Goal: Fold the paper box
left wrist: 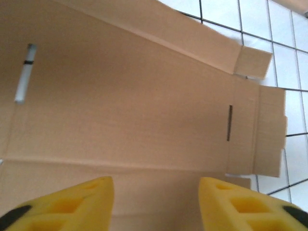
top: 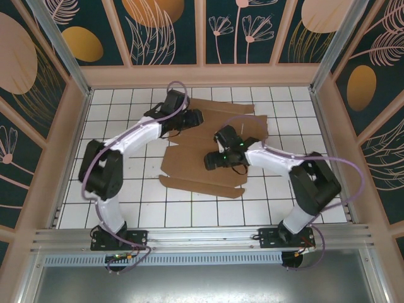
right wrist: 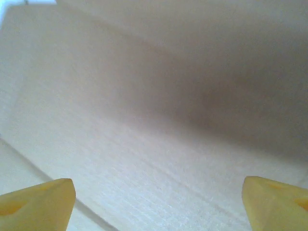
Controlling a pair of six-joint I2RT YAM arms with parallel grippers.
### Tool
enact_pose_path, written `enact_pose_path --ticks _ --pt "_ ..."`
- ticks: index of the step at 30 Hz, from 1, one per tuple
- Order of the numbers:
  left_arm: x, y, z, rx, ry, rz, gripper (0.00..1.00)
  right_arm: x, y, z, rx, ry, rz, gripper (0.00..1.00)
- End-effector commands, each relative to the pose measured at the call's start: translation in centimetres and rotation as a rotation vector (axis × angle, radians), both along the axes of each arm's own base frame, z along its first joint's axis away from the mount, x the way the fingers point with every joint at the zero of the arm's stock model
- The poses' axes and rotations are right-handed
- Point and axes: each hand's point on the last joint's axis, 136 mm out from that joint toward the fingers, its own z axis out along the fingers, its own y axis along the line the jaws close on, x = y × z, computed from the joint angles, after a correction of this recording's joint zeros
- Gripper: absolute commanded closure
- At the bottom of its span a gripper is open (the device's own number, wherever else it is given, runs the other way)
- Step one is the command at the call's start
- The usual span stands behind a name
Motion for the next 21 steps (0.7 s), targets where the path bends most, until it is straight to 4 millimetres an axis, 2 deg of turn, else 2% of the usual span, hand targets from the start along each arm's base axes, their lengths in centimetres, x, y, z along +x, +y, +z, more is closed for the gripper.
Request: enact_pose_path --ticks 1,3,5,9,13,18,21 --pt "1.2 -1.4 -2.2 0.005 0.045 -0.039 0.62 4.5 -1.5 4.5 0.149 -0.082 -0.083 0.1" --pt "1.8 -1.9 -4.3 0.012 0.081 -0.035 0.68 6.7 -2.9 5.1 0.174 -0.093 -0.157 0.1" --pt "2.2 -2.1 -6.1 0.031 0.109 -0.034 0.73 8.1 -3.0 4.5 0.177 -0.06 -0.169 0.1" --pt "2.2 -1.7 -9.4 0.086 0.161 -0.029 0.77 10.9 -5.6 0.9 -0.011 -0.015 -0.311 0.19" --pt "0.7 -0.3 -12.0 0.142 0.226 -0.01 0.77 12.2 -4.6 -2.1 -0.019 0.049 -0.264 0.22" --pt "-1.4 0.9 -13.6 0.151 0.27 0.009 0.77 13.9 -5.0 -5.1 -0.116 0.077 -0.247 0.24" --pt "-1.6 1.7 -14.2 0.19 0.27 0.019 0.76 14.4 -5.6 -6.9 -0.187 0.099 -0.241 0.25"
